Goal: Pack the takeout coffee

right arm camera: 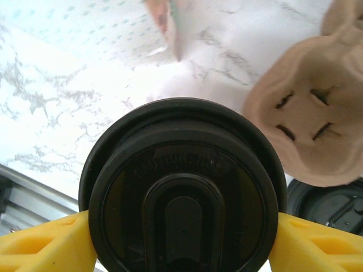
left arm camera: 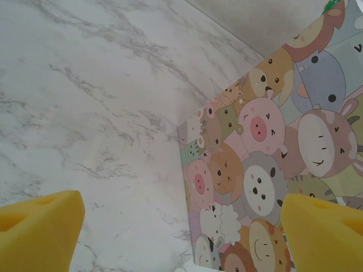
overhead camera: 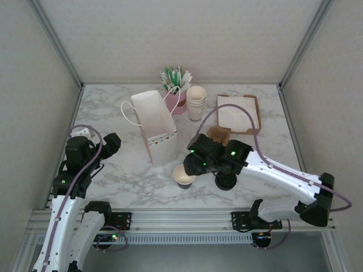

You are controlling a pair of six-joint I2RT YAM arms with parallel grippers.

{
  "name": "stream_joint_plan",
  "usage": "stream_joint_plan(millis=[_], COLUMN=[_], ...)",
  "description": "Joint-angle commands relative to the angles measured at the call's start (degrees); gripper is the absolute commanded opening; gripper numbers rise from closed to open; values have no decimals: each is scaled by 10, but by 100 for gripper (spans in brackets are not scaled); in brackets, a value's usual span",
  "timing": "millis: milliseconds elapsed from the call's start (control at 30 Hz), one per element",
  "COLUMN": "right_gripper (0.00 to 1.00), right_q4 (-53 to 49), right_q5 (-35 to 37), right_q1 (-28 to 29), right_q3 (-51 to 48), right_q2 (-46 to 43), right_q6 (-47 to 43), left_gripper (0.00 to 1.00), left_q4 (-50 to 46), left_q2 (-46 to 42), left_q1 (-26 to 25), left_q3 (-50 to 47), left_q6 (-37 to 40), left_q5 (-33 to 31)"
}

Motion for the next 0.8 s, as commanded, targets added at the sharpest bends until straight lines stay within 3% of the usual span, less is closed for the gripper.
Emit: stream_joint_plan(millis=[0,133,767], right_gripper=[74,74,76], right_q4=[-33,-37,-33], right_q5=[10,16,21], right_q1=[33,61,62], right_q3=[28,45,54], right_q2=[37,78,144], right_q6=[-27,-35,-26], left_gripper=[90,90,89], left_q4=[-6,-5,-6], left_q2=[0,1,1], left_q1=[-2,-2,-2], left_q3=[6,5,6], left_q6=[-2,-1,-1], left_q5=[-5,-4,-4])
